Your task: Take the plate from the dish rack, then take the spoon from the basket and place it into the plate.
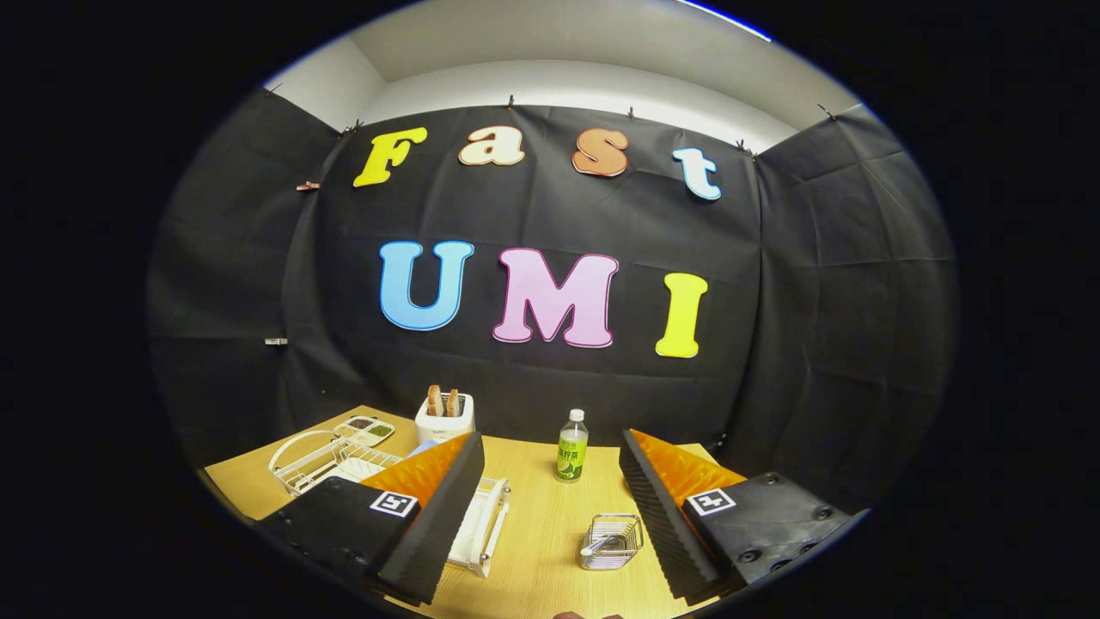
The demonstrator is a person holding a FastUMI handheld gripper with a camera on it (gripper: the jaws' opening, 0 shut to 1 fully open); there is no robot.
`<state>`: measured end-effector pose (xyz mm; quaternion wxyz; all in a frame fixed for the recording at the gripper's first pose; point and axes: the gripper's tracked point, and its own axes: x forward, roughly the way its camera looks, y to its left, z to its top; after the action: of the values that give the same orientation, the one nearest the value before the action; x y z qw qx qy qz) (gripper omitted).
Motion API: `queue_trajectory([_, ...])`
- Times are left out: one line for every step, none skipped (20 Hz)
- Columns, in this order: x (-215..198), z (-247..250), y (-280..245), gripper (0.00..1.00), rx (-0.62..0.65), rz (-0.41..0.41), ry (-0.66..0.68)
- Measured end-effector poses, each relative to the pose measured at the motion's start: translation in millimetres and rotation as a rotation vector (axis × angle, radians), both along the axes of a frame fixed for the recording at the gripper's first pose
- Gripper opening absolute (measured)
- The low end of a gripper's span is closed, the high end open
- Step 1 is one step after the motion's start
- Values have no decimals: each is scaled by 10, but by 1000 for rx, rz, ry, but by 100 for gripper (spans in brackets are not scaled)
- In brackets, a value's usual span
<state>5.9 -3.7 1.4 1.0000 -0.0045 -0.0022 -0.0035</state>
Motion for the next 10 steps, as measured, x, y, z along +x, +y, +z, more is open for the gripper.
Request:
queue_trajectory([7,-1,-4,97,2,0,0])
queue_trajectory([2,-5,-5,97,6,1,1])
queue_trajectory([1,-14,3,97,8,2,4])
queue_trajectory([8,-15,6,97,9,4,4])
queue_trajectory([8,-13,9,97,7,6,3])
queue_trajectory([9,-10,17,97,3,8,2])
queue_trajectory([22,-15,36,97,-2,15,4])
queue_trajectory([34,-33,62,97,-6,23,12])
queue_trajectory([52,-44,104,97,-9,36,19])
queue_trajectory([71,-21,141,97,-16,46,23])
